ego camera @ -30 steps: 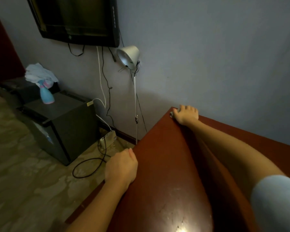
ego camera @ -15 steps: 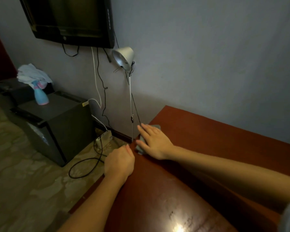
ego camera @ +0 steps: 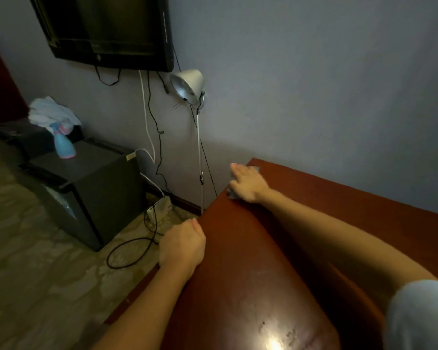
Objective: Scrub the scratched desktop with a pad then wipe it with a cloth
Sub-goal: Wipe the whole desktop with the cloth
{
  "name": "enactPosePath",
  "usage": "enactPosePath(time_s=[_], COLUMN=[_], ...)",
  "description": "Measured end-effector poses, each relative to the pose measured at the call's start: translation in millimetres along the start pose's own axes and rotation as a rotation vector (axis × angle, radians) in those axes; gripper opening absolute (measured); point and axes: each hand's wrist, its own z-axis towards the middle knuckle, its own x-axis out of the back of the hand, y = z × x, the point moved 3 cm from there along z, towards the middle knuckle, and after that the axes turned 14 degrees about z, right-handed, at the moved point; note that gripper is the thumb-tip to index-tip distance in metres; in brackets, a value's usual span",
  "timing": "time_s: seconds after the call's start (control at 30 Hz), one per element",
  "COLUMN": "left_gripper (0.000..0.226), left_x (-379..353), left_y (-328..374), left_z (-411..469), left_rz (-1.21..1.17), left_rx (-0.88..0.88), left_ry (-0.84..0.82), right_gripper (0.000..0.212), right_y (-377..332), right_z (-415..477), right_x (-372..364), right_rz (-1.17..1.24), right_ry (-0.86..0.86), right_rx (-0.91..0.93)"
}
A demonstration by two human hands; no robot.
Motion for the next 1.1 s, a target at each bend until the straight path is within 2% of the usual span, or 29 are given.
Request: enactPosePath(time_s=[0.13, 0.2, 0.3, 0.4, 0.57, 0.63, 0.8, 0.9, 1.0, 1.1], left_gripper=[0.045, 0.045, 0.050, 0.053, 0.052, 0.051, 0.048, 0.050, 0.051, 0.052], left_x=[2.7, 3.1, -0.5, -3.5, 0.3, 2.1, 3.4, 1.1, 0.3, -3.3], left_y=[1.4, 0.8, -1.6, -2.5, -3.3, -2.3, -0.1, 0.0, 0.0, -3.0], left_z=[-0.1, -0.2, 2.8, 3.8, -0.7, -1.2, -1.0, 2.1, 1.0, 2.4], left_rz=[0.050, 0.058, 0.032, -0.029, -0.032, -0.025, 0.025, 0.041, 0.029, -0.032], left_rx=[0.006, 0.005, 0.024, 0.027, 0.015, 0.015, 0.005, 0.023, 0.039, 0.025], left_ry=[-0.002, 0.003, 0.006, -0.006, 0.019, 0.025, 0.030, 0.016, 0.019, 0.018], right_gripper=[0.074, 0.071, 0.066, 0.050, 0.060, 0.060, 0.084, 0.071, 0.050, 0.042], right_y=[-73.5, -75.1, -53.6, -15.4, 33.1, 23.0, -21.0, -31.4, -26.5, -14.3], right_z=[-47.6, -52.5, -36.4, 0.5, 41.0, 35.8, -36.2, -56.3, -38.4, -5.9], right_x=[-43.8, -52.8, -44.0, -18.0, 2.6, -3.1, -22.9, -25.4, -17.0, -11.3], right_rz=[0.006, 0.046, 0.039, 0.048, 0.034, 0.020, 0.060, 0.047, 0.038, 0.041], right_ry=[-0.087, -0.096, -0.063, 0.033, 0.200, 0.187, 0.061, 0.112, 0.119, 0.134], right_rx=[0.325, 0.367, 0.335, 0.159, -0.158, -0.127, 0.182, 0.328, 0.351, 0.312])
